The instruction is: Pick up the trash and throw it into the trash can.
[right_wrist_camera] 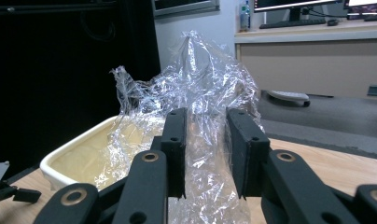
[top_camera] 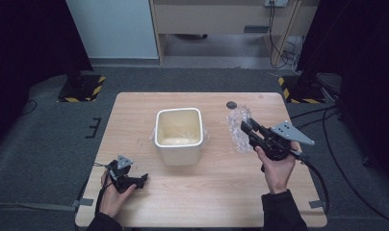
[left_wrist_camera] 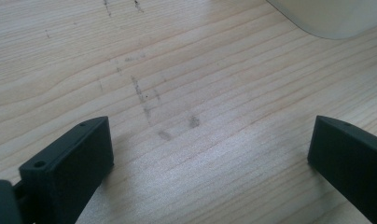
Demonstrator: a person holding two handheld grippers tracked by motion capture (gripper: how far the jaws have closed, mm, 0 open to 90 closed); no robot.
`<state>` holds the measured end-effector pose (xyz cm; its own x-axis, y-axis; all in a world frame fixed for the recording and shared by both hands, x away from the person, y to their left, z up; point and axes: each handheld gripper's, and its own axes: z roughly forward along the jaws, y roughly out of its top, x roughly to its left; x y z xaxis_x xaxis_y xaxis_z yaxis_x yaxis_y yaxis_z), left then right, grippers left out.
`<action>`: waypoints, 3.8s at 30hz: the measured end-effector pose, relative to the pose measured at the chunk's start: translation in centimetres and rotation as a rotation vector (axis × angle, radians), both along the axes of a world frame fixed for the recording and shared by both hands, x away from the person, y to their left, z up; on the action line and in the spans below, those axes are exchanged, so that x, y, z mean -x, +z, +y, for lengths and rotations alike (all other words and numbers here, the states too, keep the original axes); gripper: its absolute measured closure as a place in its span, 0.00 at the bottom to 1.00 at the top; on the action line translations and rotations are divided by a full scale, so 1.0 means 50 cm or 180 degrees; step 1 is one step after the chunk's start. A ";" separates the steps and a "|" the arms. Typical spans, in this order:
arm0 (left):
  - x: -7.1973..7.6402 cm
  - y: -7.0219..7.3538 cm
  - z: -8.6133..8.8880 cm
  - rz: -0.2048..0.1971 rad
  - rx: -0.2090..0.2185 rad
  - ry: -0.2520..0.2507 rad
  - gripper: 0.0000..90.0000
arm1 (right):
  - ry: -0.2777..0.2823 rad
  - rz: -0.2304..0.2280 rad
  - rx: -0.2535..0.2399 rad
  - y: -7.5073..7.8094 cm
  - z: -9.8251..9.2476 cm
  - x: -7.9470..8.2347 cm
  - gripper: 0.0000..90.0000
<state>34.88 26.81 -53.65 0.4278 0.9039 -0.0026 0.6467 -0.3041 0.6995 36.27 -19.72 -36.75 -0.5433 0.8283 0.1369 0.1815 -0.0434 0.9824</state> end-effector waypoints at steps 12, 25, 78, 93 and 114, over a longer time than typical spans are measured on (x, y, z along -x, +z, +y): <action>0.000 0.000 0.000 0.0000 0.0000 0.0002 0.00 | 0.0146 -0.0074 0.0008 0.017 0.058 -0.028 0.78; 0.000 0.000 0.000 0.0001 0.0001 0.0003 0.00 | 0.0285 -0.0122 -0.0053 0.032 0.113 -0.049 0.78; -0.001 0.000 -0.001 0.0000 -0.0001 0.0004 0.00 | 0.0679 -0.0043 0.0013 -0.023 0.320 -0.146 0.76; -0.001 0.000 -0.001 -0.0001 0.0000 0.0003 0.00 | 0.0518 0.0002 0.0194 -0.005 0.291 -0.144 0.36; -0.001 0.000 -0.002 -0.0001 -0.0003 0.0009 0.00 | -0.0062 0.0553 0.0353 -0.107 0.015 -0.034 0.25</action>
<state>34.92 26.72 -53.65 0.4253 0.9050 -0.0016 0.6473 -0.3030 0.6994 37.96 -18.95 -42.10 -0.5033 0.8536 0.1346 0.3487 0.0581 0.9355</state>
